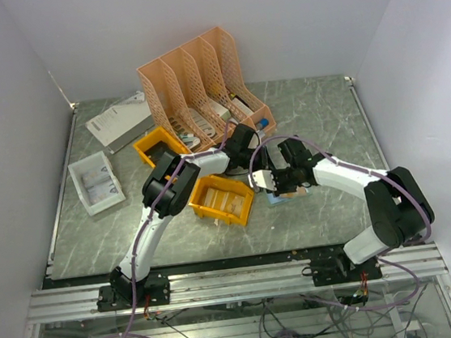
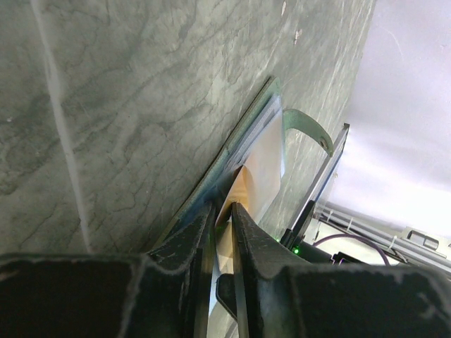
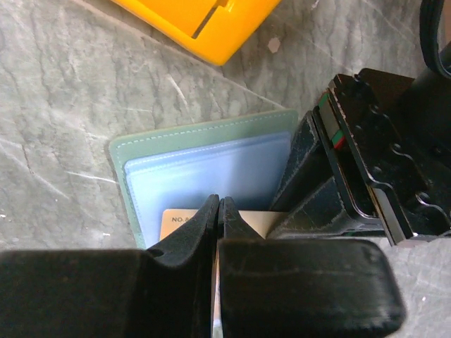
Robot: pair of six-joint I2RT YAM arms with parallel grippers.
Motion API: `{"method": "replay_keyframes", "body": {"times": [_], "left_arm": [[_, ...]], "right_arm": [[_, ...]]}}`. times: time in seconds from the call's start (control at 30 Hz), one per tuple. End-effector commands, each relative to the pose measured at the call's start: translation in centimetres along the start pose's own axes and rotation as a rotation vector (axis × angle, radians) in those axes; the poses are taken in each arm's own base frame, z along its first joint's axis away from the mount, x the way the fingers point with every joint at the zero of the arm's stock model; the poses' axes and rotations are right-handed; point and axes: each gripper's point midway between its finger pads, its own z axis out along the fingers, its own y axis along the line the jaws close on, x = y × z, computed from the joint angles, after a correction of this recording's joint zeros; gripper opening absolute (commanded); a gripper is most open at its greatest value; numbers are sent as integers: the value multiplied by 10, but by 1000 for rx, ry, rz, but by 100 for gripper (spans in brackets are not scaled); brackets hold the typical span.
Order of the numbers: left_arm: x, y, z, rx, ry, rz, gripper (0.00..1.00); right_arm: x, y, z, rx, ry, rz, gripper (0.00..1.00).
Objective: Put the credit cards into the card holder
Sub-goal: Insert the credit card into the card holder.
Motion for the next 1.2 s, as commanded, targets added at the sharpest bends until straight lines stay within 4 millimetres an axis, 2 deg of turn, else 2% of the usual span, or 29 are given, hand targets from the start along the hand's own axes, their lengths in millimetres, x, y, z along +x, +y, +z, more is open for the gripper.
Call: {"method": "replay_keyframes", "body": {"times": [0.0,0.33,0.57,0.87,1.17], "left_arm": [[21,27,8,-47,61,-50,27],[21,28,6,-53,63,-48,29],[20,28,7,-51,63,-50,29],[19,27,7,-47,63,-51,29],[19,26,7,-45,66,-49,29]], "right_arm": [[6,-5,-4,-8,60,-24,0],[11,-3,-7,-31,84,-27,0],[-16,-8,-8,29,-41,-20,2],[-9,-3,8,-2,30,-16,0],[5,-4,4,-27,120,-15,0]]}}
